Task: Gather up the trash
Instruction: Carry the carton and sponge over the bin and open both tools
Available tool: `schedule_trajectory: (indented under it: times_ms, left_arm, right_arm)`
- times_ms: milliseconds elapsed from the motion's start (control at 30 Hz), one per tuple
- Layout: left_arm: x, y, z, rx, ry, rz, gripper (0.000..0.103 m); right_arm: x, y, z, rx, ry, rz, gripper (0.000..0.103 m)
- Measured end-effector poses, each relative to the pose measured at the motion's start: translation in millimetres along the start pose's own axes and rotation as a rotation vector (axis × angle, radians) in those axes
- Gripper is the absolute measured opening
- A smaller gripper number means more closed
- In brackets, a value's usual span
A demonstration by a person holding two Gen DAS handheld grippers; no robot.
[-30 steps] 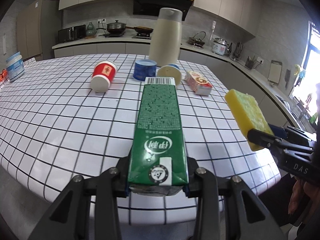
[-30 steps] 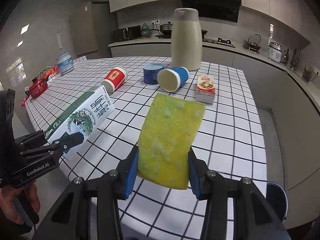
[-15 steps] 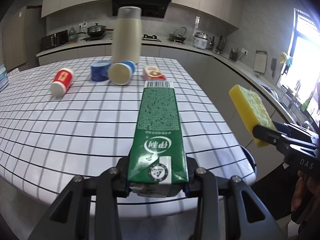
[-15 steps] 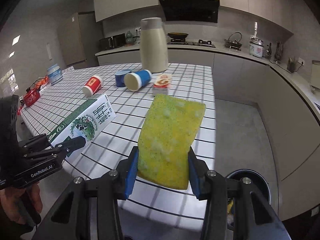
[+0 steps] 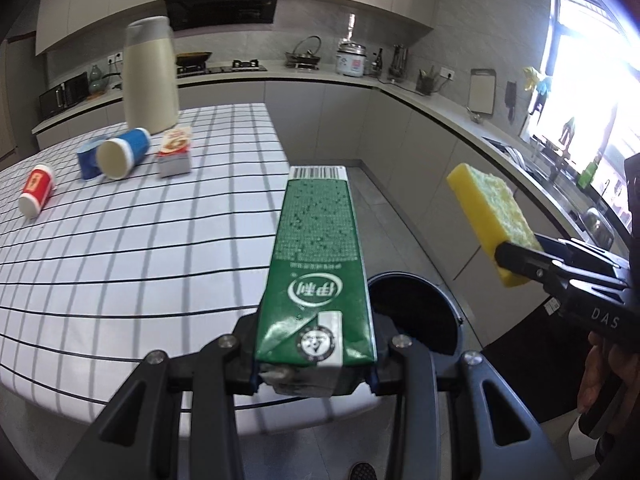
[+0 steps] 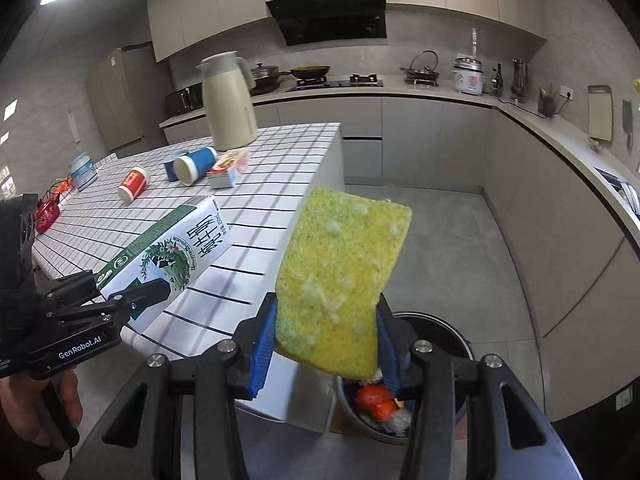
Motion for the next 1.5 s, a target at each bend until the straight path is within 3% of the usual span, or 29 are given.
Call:
schedule_trajectory:
  times_ms: [333,800,1500]
  left_arm:
    - [-9.6,-68.6,0.5,-0.055,0.014,0.021,0.038]
    - [-51.8,-141.6,26.8,-0.036,0.117,0.028,0.038]
    - [-135.0,-155.2,62.4,0.050,0.307,-0.060,0.038]
  right_arm:
    - [20.7,-73.2,27.3,-0.035,0.039,0.018,0.047]
    - [18.7,-143.7,62.6,-0.056,0.122,-0.002,0.048]
    - [-109.1,-192.9,102.9,0.008,0.396,-0.166,0.050]
Point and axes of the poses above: each gripper's, at about its wrist camera, not at the fingertips, and x roughly against the way its jaws point, y to its left, z to its underside, the point moved 1 cm from there along -x, roughly the way its jaws point, and after that the axes turned 11 degrees about -z, right-handed, at the moved point
